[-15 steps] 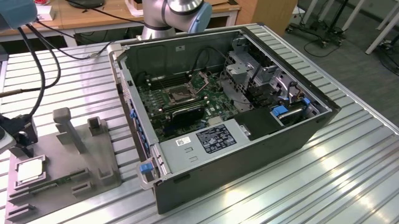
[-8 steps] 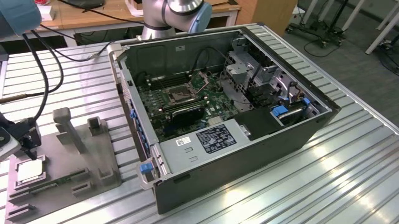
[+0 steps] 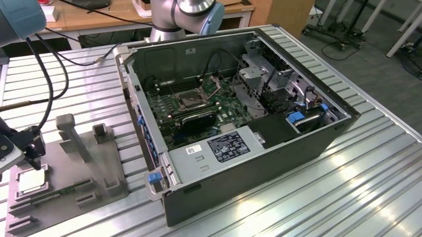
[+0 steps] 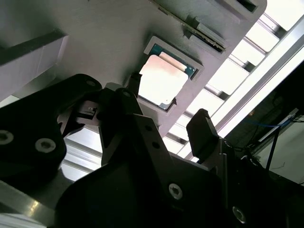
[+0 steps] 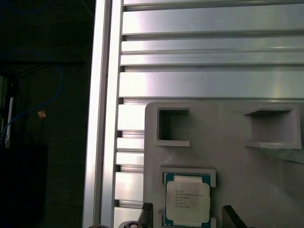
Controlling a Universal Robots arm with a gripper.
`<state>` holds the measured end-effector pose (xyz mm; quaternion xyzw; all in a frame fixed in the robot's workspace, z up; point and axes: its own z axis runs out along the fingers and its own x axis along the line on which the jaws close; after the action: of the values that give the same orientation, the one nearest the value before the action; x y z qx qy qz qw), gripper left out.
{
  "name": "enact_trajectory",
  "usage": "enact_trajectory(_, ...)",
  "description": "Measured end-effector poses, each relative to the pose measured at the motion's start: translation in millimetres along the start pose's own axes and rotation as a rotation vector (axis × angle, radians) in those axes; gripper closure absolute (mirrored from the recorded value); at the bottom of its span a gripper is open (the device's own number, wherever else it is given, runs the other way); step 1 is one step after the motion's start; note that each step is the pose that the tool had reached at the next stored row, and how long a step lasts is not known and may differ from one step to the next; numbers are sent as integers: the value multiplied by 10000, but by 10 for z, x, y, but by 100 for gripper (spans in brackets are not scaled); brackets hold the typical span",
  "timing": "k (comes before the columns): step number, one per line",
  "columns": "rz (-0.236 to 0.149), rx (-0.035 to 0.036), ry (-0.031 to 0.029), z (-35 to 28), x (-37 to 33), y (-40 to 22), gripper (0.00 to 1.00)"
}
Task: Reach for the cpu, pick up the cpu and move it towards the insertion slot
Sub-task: 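Pick up the cpu and move it towards the insertion slot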
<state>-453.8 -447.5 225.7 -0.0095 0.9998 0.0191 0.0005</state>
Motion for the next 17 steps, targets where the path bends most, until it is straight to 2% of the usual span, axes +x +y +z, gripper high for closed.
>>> enact_trajectory(9,0,0,0,39,-11,-13,34)
enact_trajectory(17,2,0,-1,155,-22,-29,34)
